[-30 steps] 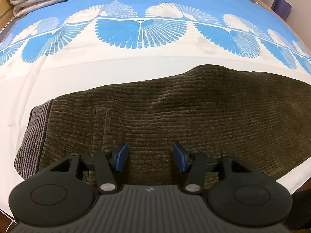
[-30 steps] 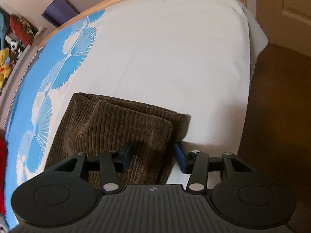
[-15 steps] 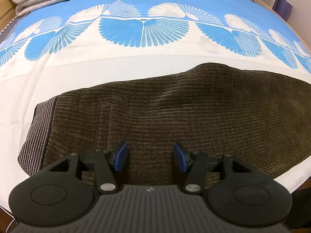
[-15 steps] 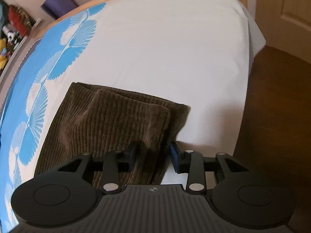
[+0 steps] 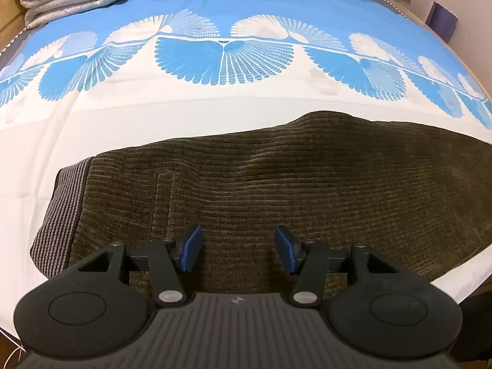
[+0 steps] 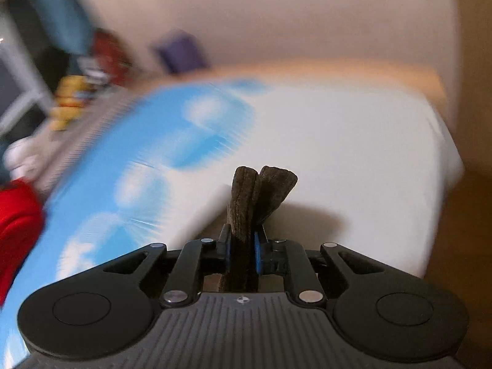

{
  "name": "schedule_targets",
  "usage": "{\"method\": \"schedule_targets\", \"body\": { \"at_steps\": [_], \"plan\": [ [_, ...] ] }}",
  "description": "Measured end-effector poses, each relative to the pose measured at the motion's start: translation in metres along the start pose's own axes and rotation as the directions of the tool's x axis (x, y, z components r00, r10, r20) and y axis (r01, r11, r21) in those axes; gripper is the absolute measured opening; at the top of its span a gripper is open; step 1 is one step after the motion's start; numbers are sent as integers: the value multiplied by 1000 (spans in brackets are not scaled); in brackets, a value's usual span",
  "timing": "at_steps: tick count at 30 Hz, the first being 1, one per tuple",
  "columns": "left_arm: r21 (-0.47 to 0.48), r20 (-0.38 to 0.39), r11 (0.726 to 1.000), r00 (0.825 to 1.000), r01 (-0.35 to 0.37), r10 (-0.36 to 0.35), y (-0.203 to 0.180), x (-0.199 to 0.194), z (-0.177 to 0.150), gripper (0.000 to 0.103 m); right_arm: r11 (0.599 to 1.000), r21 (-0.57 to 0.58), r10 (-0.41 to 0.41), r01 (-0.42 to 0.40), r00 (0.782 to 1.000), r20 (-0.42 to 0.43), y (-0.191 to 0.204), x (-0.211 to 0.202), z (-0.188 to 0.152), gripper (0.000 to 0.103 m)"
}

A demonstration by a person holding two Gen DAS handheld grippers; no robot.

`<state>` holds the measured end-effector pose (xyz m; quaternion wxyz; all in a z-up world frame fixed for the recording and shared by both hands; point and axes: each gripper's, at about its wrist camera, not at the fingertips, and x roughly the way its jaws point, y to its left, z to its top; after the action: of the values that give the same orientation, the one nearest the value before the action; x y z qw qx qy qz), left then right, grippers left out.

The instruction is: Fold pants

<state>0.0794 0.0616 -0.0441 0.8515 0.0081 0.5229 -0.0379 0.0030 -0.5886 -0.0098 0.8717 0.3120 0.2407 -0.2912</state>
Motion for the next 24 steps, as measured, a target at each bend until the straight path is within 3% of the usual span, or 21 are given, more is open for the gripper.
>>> {"method": "schedule_targets", "body": {
  "at_steps": [2, 4, 6, 8, 9, 11, 13, 14, 16, 17, 19, 20, 22, 24],
  "plan": [
    [6, 0, 1000, 1000, 0, 0, 2, -2, -3, 58, 977, -185, 121, -101, 988, 98, 54, -35, -14, 14],
    [7, -1, 1000, 1000, -4, 4, 6, -2, -5, 58, 892, -404, 284, -201, 945, 159, 109, -77, -47, 14],
    [0, -1, 1000, 1000, -7, 7, 11, -3, -8, 58, 754, -580, 461, -308, 878, 132, 153, -116, -93, 14],
    [-18, 0, 1000, 1000, -9, 9, 18, -4, -8, 58, 582, -692, 596, -428, 803, 4, 187, -147, -151, 14],
    [-27, 1, 1000, 1000, -9, 9, 22, -5, -9, 58, 499, -721, 623, -481, 777, -88, 201, -156, -177, 14],
    [-38, 4, 999, 1000, -9, 10, 28, -7, -9, 58, 329, -739, 617, -588, 726, -303, 228, -165, -235, 14],
    [-49, 4, 999, 1000, -8, 8, 33, -7, -9, 58, 161, -713, 507, -682, 678, -533, 248, -159, -293, 16],
    [-53, 1, 999, 1000, -8, 8, 34, -7, -9, 58, 91, -703, 417, -705, 668, -616, 253, -155, -319, 16],
    [-59, -3, 998, 1000, -5, 5, 37, -8, -10, 58, -22, -694, 304, -719, 657, -690, 253, -156, -356, 18],
    [-60, -2, 998, 1000, -4, 4, 37, -8, -10, 58, -63, -684, 274, -727, 646, -712, 251, -159, -365, 22],
    [-62, 6, 998, 1000, 2, -2, 38, -10, -9, 61, -108, -704, 295, -702, 653, -697, 251, -168, -366, 31],
    [-65, 9, 998, 1000, 3, -3, 39, -9, -8, 61, -101, -699, 312, -708, 645, -698, 251, -169, -360, 35],
    [-70, 7, 998, 1000, 4, -3, 39, -8, -6, 61, -45, -683, 340, -729, 632, -697, 251, -166, -346, 41],
    [-77, 4, 997, 1000, 14, -14, 39, -7, -4, 61, 3, -682, 355, -731, 639, -683, 249, -164, -340, 46]
  ]
}}
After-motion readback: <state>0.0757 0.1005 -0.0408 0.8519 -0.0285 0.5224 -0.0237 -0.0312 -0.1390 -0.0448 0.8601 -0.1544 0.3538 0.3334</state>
